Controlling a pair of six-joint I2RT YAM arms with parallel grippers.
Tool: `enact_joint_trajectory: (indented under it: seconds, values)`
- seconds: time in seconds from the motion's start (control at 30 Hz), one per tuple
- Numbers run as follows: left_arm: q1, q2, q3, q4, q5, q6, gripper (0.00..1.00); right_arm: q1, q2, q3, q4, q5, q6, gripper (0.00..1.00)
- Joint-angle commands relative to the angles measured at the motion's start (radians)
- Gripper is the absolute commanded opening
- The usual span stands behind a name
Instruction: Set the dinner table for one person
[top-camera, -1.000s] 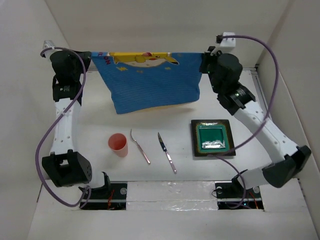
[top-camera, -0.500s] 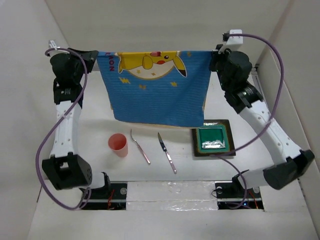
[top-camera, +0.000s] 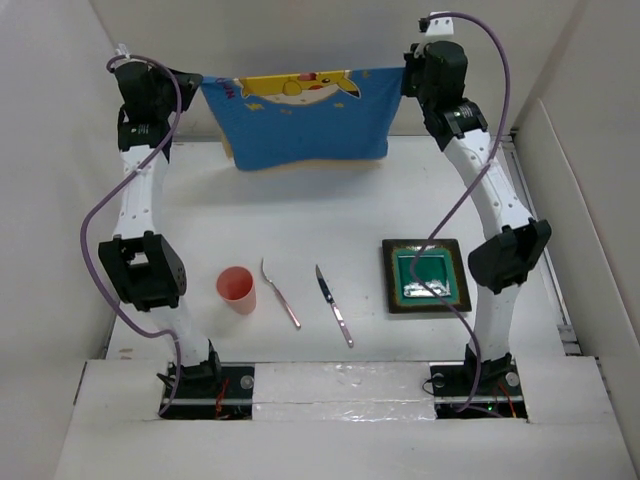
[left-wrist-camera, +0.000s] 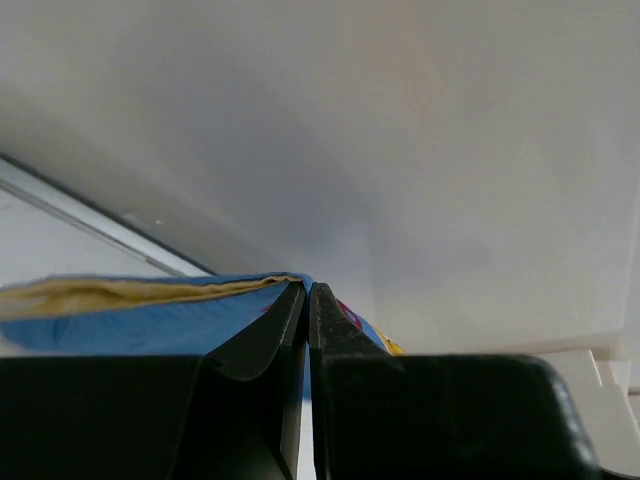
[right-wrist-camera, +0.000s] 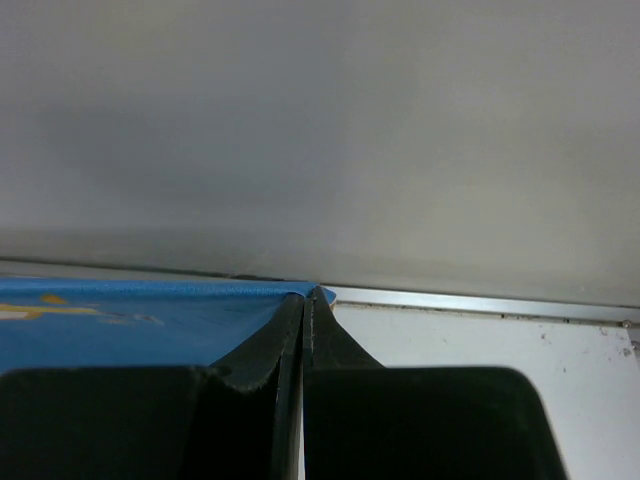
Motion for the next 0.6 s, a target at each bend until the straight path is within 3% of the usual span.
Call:
enact_joint_trajectory:
  seconds: [0.0, 0.07, 0.2, 0.33, 0.4, 0.57]
  values:
    - [0.056, -0.086, 0.031, 0.097, -0.038, 0.042, 0.00, -0.050, -0.110, 0.043, 0.053, 0.077, -0.036, 0.00]
    - [0.056, -0.124, -0.030, 0.117, -0.035, 0.058, 0.00, -0.050, -0.180, -0.065, 0.132, 0.074, -0.047, 0.00]
    - [0.056, -0.198, -0.377, 0.305, 0.020, 0.046, 0.00, -0.068, -0.294, -0.505, 0.286, 0.036, -0.044, 0.00]
    - [0.056, -0.220, -0.650, 0.453, 0.062, 0.048, 0.00, -0.087, -0.332, -0.789, 0.391, 0.019, -0.004, 0.00]
    - [0.056, -0.214, -0.792, 0.517, 0.060, 0.052, 0.00, -0.087, -0.332, -0.880, 0.443, 0.025, 0.036, 0.00]
    - [0.056, -0.177, -0.971, 0.579, 0.039, 0.063, 0.00, -0.087, -0.288, -1.031, 0.412, 0.045, 0.119, 0.00]
